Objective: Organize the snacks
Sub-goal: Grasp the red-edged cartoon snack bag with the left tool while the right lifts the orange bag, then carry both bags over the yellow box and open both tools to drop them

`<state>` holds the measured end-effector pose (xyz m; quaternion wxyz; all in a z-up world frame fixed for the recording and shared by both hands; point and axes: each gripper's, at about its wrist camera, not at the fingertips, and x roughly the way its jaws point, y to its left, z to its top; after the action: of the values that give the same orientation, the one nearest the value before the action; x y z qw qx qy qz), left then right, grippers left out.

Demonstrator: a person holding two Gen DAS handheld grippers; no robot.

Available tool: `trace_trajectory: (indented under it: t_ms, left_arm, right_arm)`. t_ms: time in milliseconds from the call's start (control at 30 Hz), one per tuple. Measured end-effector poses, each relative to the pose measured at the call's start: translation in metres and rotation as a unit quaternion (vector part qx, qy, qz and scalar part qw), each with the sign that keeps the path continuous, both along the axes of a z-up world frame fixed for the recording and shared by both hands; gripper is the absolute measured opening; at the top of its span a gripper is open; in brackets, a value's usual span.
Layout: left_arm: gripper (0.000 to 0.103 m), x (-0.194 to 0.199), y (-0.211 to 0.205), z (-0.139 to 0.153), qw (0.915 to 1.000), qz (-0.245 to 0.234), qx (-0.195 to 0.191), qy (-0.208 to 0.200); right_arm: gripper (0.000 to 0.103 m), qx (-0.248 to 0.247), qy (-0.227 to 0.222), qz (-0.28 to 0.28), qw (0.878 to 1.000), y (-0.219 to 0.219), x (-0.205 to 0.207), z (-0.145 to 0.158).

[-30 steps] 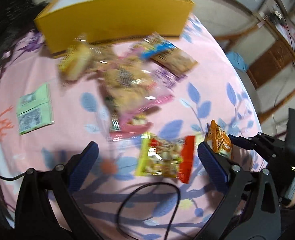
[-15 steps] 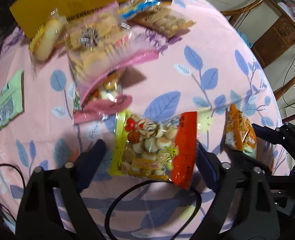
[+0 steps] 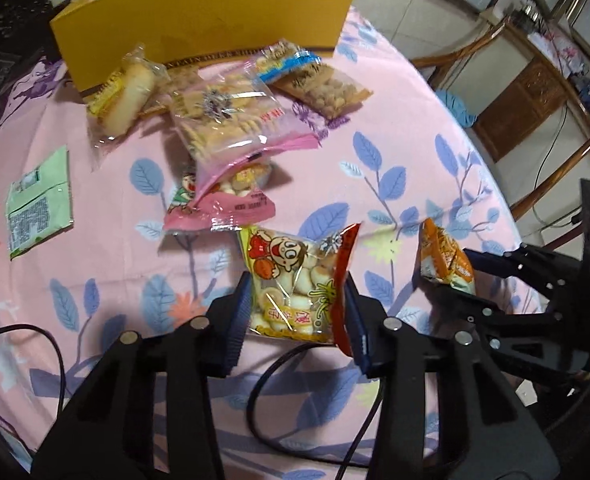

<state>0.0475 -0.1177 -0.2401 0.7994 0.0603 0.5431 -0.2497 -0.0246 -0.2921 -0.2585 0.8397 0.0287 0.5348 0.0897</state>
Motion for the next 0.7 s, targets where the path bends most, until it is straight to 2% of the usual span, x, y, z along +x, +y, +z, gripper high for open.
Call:
trace_trajectory:
  t_ms: [333, 700]
  left_arm:
    - [0.043, -0.004, 0.032, 0.033, 0.9986, 0.032, -0.036, -0.021]
    - [0.043, -0.005, 0.062, 0.081, 0.9931, 0.064, -0.075, -0.065]
  right_arm:
    - [0.046, 0.005, -0.018, -0.003, 1.000, -0.002, -0.003, 0.014]
    - [0.046, 0.027, -0.070, -0.006, 0.997, 0.000, 0.011, 0.057]
